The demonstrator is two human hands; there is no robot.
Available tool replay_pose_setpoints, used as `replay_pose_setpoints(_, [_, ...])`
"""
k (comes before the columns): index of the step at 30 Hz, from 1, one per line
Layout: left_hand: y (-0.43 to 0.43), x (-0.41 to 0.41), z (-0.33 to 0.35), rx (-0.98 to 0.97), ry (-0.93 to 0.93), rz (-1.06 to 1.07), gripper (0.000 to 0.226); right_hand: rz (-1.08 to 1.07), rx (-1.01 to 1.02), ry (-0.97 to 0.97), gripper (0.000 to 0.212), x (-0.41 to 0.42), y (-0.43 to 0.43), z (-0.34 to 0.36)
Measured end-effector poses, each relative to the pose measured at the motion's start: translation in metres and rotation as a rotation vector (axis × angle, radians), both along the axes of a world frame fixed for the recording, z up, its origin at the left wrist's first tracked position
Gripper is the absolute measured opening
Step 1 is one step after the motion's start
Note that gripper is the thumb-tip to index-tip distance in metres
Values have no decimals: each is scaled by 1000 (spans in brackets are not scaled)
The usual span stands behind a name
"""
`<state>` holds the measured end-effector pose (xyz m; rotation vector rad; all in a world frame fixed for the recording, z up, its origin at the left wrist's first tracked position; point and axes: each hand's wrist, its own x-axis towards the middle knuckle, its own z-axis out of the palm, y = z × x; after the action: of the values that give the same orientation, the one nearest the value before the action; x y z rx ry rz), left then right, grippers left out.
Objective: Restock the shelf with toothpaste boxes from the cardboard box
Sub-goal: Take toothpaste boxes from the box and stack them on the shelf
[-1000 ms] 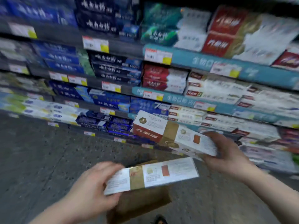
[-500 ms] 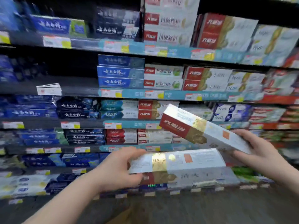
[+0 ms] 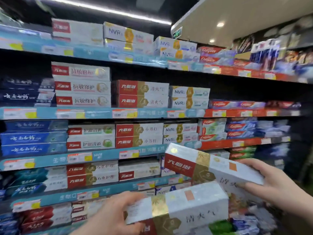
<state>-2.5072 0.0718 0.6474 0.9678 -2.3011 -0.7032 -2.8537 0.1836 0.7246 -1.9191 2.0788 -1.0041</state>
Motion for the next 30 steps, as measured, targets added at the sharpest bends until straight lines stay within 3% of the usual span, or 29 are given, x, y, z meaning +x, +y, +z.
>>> replay_pose_setpoints(8, [-36,-39,35,40,-35,61,41,95,-33,77,39,-37,-88,39])
replay_pose_setpoints(17, [-121,-3,82,-136,-13,184,47,193,-180,165,45,-11,-225,78])
replay_pose_setpoints(21, [-171,10,88,-98,16,205,35,231,-208,190,46,8,-280,95])
replay_pose_setpoints(30, [-225,9,106,-123,54,235,41,293,-194,162,54,16,-358,113])
